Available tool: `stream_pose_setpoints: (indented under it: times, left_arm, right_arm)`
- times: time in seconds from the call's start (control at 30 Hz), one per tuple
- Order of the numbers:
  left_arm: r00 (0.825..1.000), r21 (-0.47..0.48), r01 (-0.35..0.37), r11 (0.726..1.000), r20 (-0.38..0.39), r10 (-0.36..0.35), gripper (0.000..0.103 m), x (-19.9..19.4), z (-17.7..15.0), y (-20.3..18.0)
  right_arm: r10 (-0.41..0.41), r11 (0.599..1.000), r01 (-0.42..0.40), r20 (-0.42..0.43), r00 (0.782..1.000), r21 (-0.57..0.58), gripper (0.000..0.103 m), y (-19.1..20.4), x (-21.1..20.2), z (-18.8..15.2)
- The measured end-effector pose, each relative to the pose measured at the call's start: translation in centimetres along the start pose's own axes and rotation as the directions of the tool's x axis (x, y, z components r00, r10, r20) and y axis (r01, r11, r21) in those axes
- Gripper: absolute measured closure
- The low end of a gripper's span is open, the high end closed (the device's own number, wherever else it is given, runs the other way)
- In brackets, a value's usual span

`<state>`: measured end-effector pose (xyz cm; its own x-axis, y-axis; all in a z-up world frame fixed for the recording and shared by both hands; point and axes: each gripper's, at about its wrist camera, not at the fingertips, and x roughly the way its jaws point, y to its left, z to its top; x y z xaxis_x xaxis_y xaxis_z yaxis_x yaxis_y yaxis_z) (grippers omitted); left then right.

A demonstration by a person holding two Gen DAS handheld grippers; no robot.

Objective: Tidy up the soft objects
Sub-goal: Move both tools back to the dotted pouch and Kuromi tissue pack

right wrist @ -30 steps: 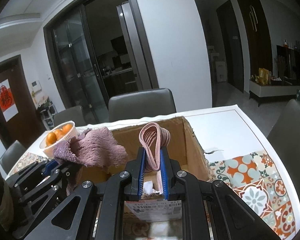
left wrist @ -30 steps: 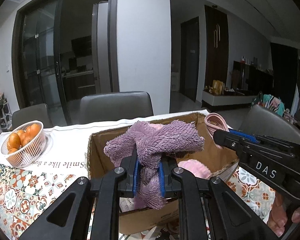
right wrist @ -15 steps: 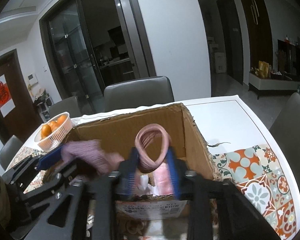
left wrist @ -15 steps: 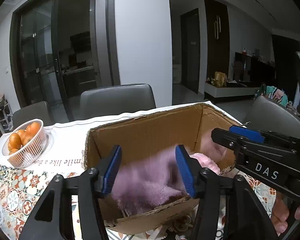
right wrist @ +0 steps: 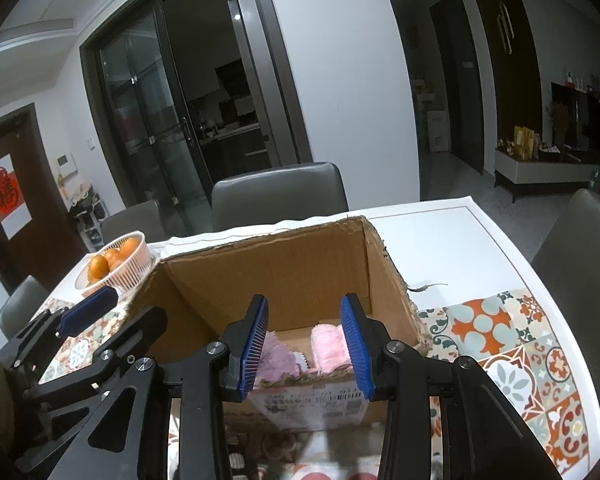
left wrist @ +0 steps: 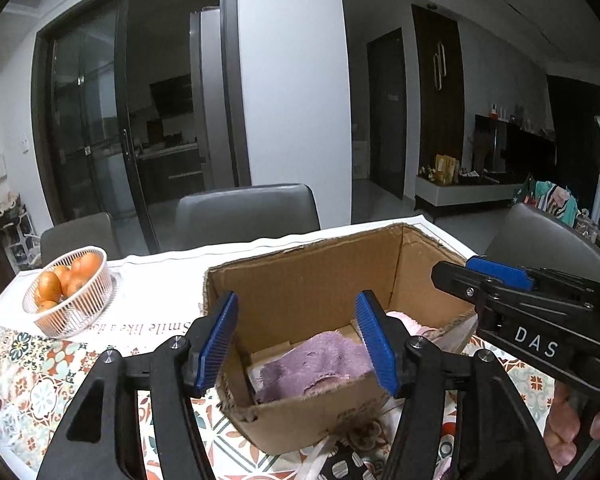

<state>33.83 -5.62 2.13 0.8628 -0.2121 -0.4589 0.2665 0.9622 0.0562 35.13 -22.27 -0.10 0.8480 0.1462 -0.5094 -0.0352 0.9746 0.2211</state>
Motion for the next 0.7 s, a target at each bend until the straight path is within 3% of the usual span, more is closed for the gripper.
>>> stream_pose_setpoints:
  times: [0.17,0.43,0.7]
  left_arm:
    - [1.000,-0.004,0.001,1.000,0.016,-0.001,0.042,-2.2,-0.1,0.0]
    - [0.999,0.011,-0.015,1.000,0.046,0.015,0.040,-5.7,-0.5,0.0]
    - [0.998,0.002,-0.028,1.000,0.060,0.028,0.039,-8.9,-1.6,0.2]
  right_arm:
    - [0.001,1.000,-0.001,0.021,1.000,-0.005,0.063,0.6,-2.1,-0.2]
    - [-0.009,1.000,0.011,0.059,0.998,-0.022,0.050,1.6,-5.8,-0.7]
    - [-0.001,1.000,0.003,0.069,0.998,-0.027,0.044,2.5,-8.6,-1.7]
